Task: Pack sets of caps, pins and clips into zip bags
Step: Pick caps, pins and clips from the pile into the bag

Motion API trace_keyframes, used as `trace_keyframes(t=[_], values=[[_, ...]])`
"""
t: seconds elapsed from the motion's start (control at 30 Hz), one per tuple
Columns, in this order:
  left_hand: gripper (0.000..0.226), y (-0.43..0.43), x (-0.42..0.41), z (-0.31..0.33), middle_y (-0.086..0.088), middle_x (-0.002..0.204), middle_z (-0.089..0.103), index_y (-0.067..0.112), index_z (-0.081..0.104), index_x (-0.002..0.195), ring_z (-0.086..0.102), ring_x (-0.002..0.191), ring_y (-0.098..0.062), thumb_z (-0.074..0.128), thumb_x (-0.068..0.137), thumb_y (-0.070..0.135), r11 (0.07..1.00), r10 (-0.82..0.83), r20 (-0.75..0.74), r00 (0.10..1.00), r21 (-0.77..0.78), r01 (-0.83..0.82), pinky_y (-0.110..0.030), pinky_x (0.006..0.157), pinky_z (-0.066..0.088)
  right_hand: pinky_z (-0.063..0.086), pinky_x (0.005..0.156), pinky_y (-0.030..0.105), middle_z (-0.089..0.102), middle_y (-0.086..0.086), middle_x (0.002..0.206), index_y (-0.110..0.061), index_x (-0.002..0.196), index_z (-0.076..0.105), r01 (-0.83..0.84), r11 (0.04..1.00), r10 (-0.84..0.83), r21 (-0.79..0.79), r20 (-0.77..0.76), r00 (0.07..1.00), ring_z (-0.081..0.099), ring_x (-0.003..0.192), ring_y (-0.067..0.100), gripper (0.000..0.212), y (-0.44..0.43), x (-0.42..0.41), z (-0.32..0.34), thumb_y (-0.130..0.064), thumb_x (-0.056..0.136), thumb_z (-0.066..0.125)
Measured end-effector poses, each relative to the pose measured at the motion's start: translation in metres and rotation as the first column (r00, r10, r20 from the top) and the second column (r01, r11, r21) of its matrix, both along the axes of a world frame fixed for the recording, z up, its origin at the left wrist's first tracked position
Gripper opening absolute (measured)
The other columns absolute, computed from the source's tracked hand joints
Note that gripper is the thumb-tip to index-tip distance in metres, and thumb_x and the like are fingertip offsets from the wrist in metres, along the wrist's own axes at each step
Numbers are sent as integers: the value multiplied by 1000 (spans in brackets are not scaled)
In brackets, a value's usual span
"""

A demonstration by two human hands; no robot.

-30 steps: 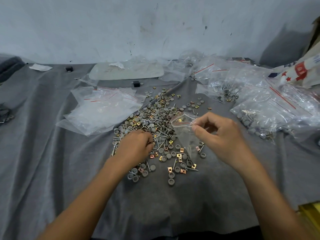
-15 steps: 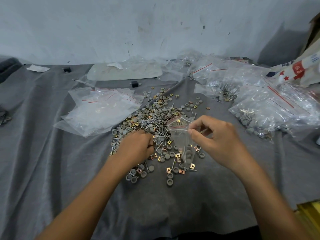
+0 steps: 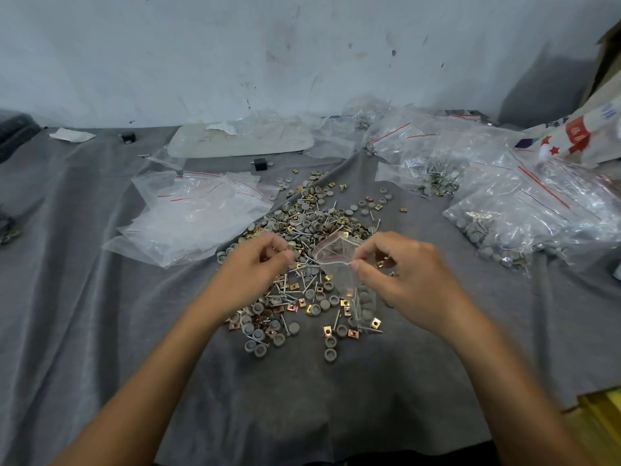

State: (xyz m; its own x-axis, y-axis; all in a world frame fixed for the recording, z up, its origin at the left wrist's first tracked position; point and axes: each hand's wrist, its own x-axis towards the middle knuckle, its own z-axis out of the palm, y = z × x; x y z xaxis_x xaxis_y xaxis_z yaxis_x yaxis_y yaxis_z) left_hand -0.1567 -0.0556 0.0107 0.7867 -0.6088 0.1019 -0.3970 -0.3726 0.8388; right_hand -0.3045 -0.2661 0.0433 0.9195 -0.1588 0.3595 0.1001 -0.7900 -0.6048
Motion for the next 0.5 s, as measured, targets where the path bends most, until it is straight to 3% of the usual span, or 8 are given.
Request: trace_keyframes(t=[0.13,0.27,0.4,0.5], values=[[8,-2,-4,22,6,69,61,28,65,88,55,64,-9,68,95,28,995,0,44,999,-96,4,-31,64,46,51,78,34,65,-16,86,-27,88,69,-33,999,33,-15,-19,999,61,86,3,6,5,2,-1,-30,92,67],[11,-9,-11,36,11,69,64,33,65,84,55,60,-4,74,88,29,999,0,186,983,-47,9,-27,61,48,51,79,38,65,-14,87,-27,89,69,-49,999,49,-14,-18,999,61,87,5,4,7,4,-3,-29,93,69],[16,-14,-17,40,20,77,67,39,65,81,60,62,-2,77,86,30,999,-51,227,973,3,52,-17,56,48,51,79,41,62,-16,84,-26,90,69,-54,998,54,-15,-9,998,61,87,8,3,8,3,-3,-27,92,71],[11,-15,-19,42,23,83,68,41,67,83,65,71,-5,76,88,37,997,-81,247,966,33,75,-21,62,52,51,79,42,59,-19,81,-26,90,68,-58,998,58,-22,0,998,61,86,7,4,9,2,-3,-26,92,72]])
